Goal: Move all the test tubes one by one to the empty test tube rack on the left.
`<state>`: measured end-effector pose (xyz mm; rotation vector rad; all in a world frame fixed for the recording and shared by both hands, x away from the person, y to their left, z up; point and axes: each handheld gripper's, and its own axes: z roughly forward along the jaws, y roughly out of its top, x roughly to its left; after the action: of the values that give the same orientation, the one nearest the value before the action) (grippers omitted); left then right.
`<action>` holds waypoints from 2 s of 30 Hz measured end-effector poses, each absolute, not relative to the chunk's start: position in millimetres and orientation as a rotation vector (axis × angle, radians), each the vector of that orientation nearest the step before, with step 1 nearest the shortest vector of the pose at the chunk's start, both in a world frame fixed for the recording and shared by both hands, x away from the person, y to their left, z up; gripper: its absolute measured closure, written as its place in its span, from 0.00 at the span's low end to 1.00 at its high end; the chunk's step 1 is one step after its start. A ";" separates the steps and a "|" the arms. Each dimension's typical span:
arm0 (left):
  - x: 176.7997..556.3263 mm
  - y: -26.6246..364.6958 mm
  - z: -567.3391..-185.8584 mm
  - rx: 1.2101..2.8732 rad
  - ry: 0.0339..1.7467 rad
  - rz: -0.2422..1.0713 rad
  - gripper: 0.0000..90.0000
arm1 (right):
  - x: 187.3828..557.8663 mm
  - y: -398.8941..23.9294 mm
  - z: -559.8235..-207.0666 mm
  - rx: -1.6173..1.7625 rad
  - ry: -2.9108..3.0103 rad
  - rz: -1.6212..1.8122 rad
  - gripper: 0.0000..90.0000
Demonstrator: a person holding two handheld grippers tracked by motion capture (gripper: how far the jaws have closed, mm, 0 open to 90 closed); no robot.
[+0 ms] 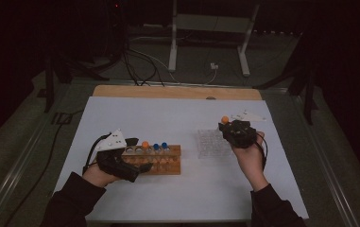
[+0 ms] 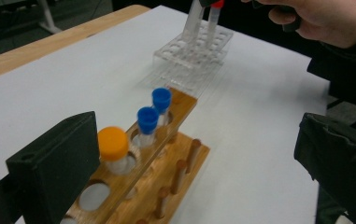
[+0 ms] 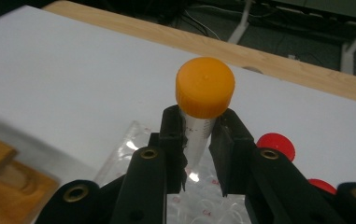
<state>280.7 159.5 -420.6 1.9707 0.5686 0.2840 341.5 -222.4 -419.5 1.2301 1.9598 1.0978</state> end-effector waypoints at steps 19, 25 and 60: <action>276.5 135.2 -412.4 1.969 0.507 0.239 0.01 | 280.7 -198.8 -419.4 1.007 2.171 1.160 0.84; 276.1 127.0 -411.8 1.974 0.485 0.220 0.01 | 268.5 -188.7 -427.8 0.963 2.239 1.169 0.84; 275.8 44.7 -415.5 1.996 0.307 0.149 0.57 | 243.2 -169.3 -443.0 0.863 2.372 1.205 0.84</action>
<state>275.8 44.7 -415.5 1.9962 0.3075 0.1488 243.2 -169.3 -443.0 0.8628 2.3722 1.2046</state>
